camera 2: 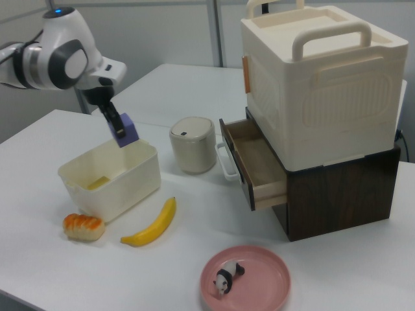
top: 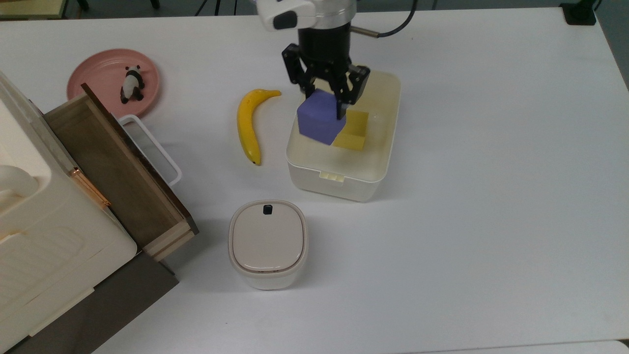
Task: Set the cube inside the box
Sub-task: 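Open the gripper to drop the purple cube into the box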
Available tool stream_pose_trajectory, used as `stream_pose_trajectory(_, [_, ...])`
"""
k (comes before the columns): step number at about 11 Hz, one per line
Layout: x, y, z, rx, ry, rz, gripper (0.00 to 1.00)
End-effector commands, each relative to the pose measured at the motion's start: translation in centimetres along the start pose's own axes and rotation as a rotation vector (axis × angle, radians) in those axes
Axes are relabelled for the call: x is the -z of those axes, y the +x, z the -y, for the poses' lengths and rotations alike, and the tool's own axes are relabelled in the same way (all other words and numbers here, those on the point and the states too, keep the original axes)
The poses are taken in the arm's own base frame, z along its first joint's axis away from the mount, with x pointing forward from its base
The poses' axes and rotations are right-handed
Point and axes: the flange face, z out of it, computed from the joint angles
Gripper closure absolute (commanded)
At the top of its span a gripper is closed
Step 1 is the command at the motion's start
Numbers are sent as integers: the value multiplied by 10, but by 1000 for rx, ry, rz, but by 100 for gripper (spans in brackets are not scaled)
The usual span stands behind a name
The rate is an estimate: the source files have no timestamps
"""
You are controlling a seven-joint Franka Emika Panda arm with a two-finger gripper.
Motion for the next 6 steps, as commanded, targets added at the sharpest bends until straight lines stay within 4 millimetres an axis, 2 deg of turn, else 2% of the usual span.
stream_pose_trajectory(1, [13, -24, 2, 28, -25, 61, 33])
stream_pose_trajectory(2, [11, -27, 3, 34, -31, 68, 14])
stream_pose_trajectory(3, [10, -27, 3, 35, -36, 74, 8])
stream_pose_trajectory(6, [11, -29, 1, 35, -48, 88, 8])
